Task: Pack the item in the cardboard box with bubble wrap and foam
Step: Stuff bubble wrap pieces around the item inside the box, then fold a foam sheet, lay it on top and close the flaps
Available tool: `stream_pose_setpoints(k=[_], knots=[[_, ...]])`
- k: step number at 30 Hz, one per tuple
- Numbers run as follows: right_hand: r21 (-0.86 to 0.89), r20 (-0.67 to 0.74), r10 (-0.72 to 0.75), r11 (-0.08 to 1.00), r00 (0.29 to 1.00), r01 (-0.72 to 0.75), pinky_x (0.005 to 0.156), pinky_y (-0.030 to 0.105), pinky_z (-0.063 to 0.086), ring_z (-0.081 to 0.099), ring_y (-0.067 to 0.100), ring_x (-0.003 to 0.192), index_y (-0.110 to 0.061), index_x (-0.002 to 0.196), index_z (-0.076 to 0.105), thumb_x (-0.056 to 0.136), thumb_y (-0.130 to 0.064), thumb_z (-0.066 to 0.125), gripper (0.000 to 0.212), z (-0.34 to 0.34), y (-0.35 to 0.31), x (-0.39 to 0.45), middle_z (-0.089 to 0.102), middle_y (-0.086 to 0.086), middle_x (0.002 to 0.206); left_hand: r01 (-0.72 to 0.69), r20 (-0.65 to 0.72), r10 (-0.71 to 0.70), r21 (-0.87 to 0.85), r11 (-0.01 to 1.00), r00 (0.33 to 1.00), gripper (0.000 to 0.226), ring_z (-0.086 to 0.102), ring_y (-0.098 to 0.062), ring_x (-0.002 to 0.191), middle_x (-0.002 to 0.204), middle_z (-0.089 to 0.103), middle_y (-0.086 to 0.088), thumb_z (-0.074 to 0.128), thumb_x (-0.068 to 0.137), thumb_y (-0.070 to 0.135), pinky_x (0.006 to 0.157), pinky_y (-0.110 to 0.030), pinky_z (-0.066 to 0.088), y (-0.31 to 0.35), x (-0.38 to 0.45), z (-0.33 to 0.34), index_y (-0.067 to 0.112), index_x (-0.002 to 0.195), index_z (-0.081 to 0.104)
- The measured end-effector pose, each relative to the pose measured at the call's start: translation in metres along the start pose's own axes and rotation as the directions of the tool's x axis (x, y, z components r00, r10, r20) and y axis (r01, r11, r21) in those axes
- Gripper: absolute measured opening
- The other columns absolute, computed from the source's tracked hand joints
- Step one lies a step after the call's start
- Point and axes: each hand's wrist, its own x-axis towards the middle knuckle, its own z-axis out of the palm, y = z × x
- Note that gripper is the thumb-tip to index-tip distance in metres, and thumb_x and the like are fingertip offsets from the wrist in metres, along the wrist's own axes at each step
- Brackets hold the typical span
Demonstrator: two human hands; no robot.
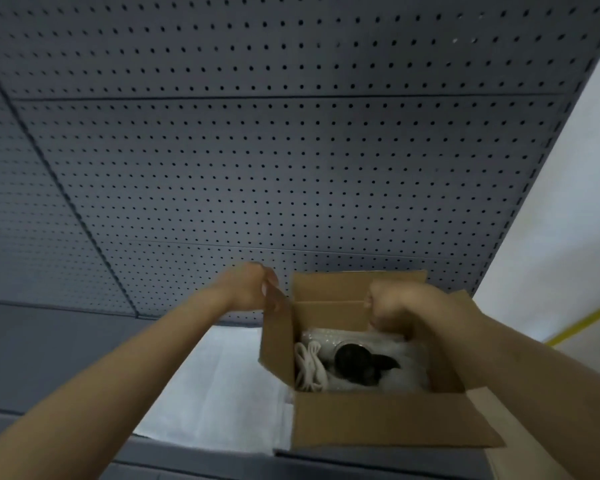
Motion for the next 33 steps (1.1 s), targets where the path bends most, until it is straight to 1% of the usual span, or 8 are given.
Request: stream_pose_setpoints(k=[1,3,8,14,20,26,30,33], knots=[[-0.011,-0.018,0.002,1.000,1.000,-0.003,0.082,0.029,0.048,0.055,0.018,0.091,-0.016,0.087,0.058,0.082,-0.023,0.070,0.015,-0.005,-0.016,-0.006,0.057,0.000,0.094,-0.002,-0.021,0.002,0.001,1.000,1.000,0.051,0.060,-0.017,0.109,0.125,0.062,0.003,0.072,0.079,0.042,0.095,-0.034,0.050,-0.017,-0.006,-0.010,0.022,0.125,0.059],[-0.019,-0.058,0.001,1.000,0.998,-0.003,0.095,0.033,0.050,0.058,0.021,0.106,-0.011,0.105,0.061,0.081,-0.026,0.072,0.031,-0.018,-0.049,-0.014,0.060,0.003,0.115,0.003,-0.054,-0.002,0.016,1.000,0.999,0.053,0.059,-0.016,0.110,0.125,0.062,0.002,0.072,0.079,0.042,0.097,-0.035,0.049,-0.053,-0.020,-0.029,0.021,0.126,0.058],[-0.012,-0.156,-0.032,0.999,0.987,0.031,0.102,0.046,0.046,0.052,0.032,0.125,-0.002,0.129,0.056,0.086,-0.014,0.065,0.046,-0.036,-0.131,-0.025,0.053,0.019,0.137,0.037,-0.003,-0.037,0.045,0.998,0.999,0.052,0.060,-0.018,0.109,0.124,0.062,0.000,0.072,0.081,0.041,0.097,-0.035,0.049,-0.121,-0.052,-0.042,0.020,0.126,0.057],[-0.110,-0.210,-0.180,0.981,0.961,0.159,0.096,0.039,0.052,0.058,0.028,0.116,-0.004,0.128,0.057,0.087,-0.017,0.068,0.044,-0.034,-0.210,-0.010,0.058,0.016,0.131,0.076,0.031,-0.079,0.074,0.994,0.996,0.051,0.059,-0.017,0.111,0.123,0.064,0.003,0.070,0.081,0.041,0.098,-0.037,0.049,-0.170,-0.064,-0.030,0.022,0.126,0.057],[-0.103,-0.070,-0.267,0.960,0.961,0.259,0.099,0.037,0.050,0.057,0.027,0.118,-0.002,0.127,0.057,0.087,-0.022,0.067,0.045,-0.009,-0.269,0.028,0.056,0.014,0.133,0.146,0.091,-0.151,0.057,0.988,0.984,0.052,0.060,-0.017,0.111,0.124,0.063,0.003,0.071,0.080,0.042,0.097,-0.035,0.048,-0.216,-0.067,-0.012,0.022,0.126,0.057],[-0.082,0.046,-0.219,0.972,0.975,0.222,0.097,0.038,0.051,0.060,0.027,0.113,-0.002,0.126,0.058,0.086,-0.019,0.067,0.045,0.037,-0.297,0.077,0.059,0.013,0.130,0.111,0.160,-0.144,0.196,0.974,0.977,0.052,0.055,-0.019,0.118,0.130,0.057,0.002,0.067,0.084,0.040,0.095,-0.034,0.046,-0.263,-0.064,0.033,0.023,0.130,0.053],[-0.067,0.077,-0.148,0.986,0.986,0.153,0.100,0.037,0.049,0.056,0.027,0.119,-0.003,0.128,0.056,0.089,-0.013,0.059,0.040,0.076,-0.307,0.108,0.055,0.012,0.133,0.049,0.254,-0.098,0.192,0.980,0.962,0.053,0.052,-0.021,0.122,0.135,0.052,-0.003,0.064,0.086,0.039,0.096,-0.032,0.043,-0.296,-0.046,0.070,0.022,0.134,0.050],[-0.045,0.083,-0.068,0.996,0.994,0.072,0.096,0.035,0.051,0.057,0.026,0.114,-0.004,0.126,0.056,0.088,-0.007,0.052,0.038,0.103,-0.312,0.123,0.056,0.012,0.129,-0.017,0.341,-0.051,0.192,0.981,0.939,0.055,0.049,-0.023,0.125,0.139,0.047,-0.005,0.062,0.088,0.040,0.100,-0.033,0.041,-0.316,-0.033,0.094,0.021,0.137,0.046]])
